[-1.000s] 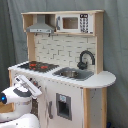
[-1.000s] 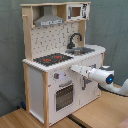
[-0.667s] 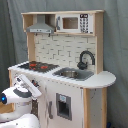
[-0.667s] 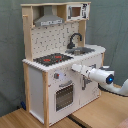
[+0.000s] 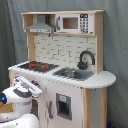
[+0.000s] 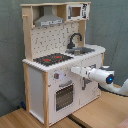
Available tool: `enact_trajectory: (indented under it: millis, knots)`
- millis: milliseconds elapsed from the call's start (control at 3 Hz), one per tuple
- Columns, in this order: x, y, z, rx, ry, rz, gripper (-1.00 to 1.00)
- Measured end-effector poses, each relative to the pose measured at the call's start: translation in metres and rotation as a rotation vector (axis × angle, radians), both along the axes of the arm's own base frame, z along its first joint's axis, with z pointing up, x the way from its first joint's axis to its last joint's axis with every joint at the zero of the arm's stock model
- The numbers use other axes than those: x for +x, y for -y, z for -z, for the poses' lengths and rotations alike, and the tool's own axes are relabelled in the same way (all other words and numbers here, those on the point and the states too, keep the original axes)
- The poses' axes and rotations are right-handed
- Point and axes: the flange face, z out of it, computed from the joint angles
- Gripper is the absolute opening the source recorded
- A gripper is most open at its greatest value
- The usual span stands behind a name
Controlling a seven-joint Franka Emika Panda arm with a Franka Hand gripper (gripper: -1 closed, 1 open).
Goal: Play with the kitchen
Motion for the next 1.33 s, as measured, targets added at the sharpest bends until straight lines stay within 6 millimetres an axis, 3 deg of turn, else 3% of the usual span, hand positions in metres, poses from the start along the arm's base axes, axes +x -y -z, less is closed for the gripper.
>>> enact_trajectory:
  millis: [1333]
  knots:
    - [-0.0006, 0.0000, 0.0003, -0.424, 0.015, -0.014, -1.00]
